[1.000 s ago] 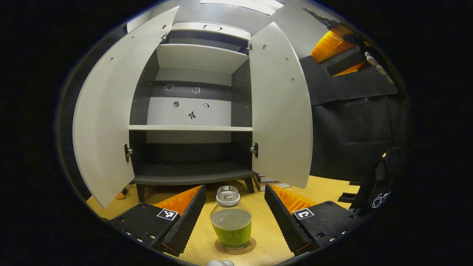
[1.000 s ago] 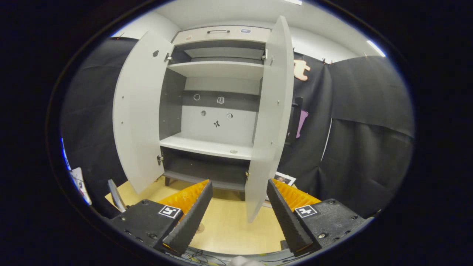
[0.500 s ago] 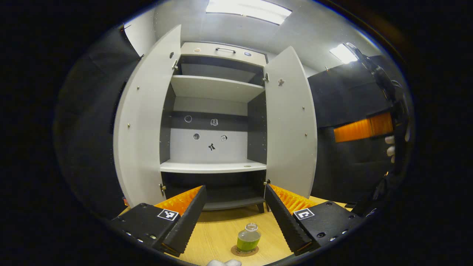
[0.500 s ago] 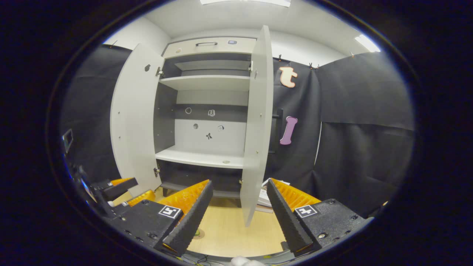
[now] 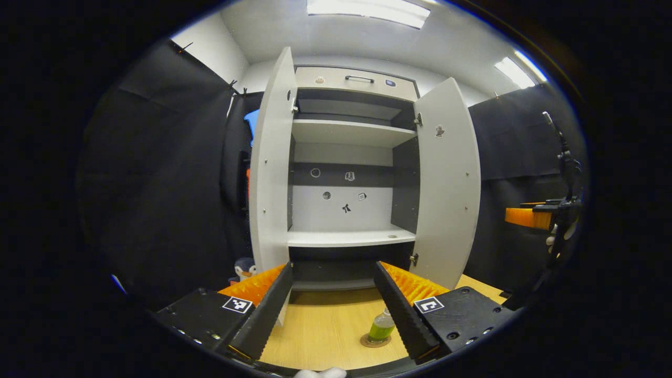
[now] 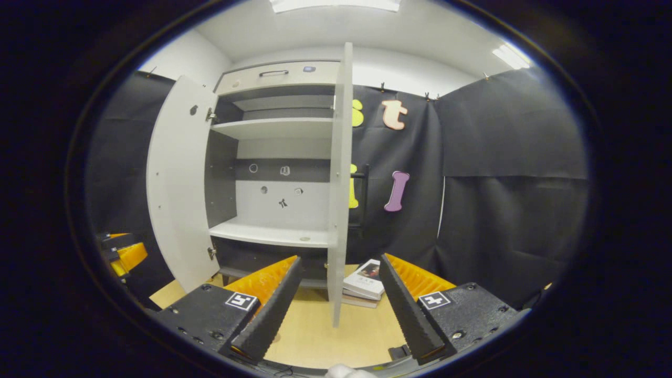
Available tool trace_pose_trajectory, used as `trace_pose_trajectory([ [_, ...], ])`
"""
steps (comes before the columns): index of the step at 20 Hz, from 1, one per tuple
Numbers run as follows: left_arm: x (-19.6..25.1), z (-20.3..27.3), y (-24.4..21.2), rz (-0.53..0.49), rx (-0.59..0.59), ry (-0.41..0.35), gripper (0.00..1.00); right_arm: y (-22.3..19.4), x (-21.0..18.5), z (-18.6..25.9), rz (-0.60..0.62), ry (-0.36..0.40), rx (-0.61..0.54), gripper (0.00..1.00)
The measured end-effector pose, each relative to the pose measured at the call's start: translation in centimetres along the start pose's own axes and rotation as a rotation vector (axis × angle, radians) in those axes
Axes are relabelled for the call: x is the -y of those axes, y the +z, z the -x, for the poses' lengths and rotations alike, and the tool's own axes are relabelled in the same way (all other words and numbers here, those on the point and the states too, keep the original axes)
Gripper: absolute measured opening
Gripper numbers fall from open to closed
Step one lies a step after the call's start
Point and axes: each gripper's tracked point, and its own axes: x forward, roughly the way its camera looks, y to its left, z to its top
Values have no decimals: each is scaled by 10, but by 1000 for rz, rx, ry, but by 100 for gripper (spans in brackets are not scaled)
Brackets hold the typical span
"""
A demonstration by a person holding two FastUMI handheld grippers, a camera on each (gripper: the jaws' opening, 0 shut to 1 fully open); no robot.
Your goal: Grasp the bottle in the cabinet with the left hand and place it on the coaster, then close the right door with the right hand and the left door with the left hand.
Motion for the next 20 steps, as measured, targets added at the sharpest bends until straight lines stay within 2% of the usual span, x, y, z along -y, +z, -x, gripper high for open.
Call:
trace_pose_trajectory([
  [1, -4, 2, 1, -14, -5, 32, 100, 5, 12, -10, -8, -6, 4, 97],
  [2, -6, 3, 3, -22, -12, 62, 96, 9, 27, -21, -15, -11, 9, 95],
  [6, 6, 1, 11, -24, -11, 141, 96, 29, 85, -68, -50, -30, 28, 95],
  [10, 30, -6, 24, -17, 3, 195, 96, 46, 123, -119, -107, -7, 31, 97],
  [14, 49, -9, 28, -29, 5, 244, 96, 59, 118, -158, -143, 81, 33, 99],
  [15, 52, -10, 28, -26, 0, 253, 96, 61, 111, -166, -138, 107, 32, 95],
  [16, 55, -11, 29, -25, -1, 260, 96, 62, 105, -171, -128, 131, 32, 99],
  [17, 57, -11, 31, -29, 1, 268, 96, 64, 98, -176, -119, 154, 31, 95],
  [18, 56, -10, 32, -36, 4, 279, 97, 66, 90, -179, -111, 175, 33, 99],
  [20, 56, -11, 32, -38, 3, 287, 97, 69, 83, -183, -95, 180, 39, 99],
])
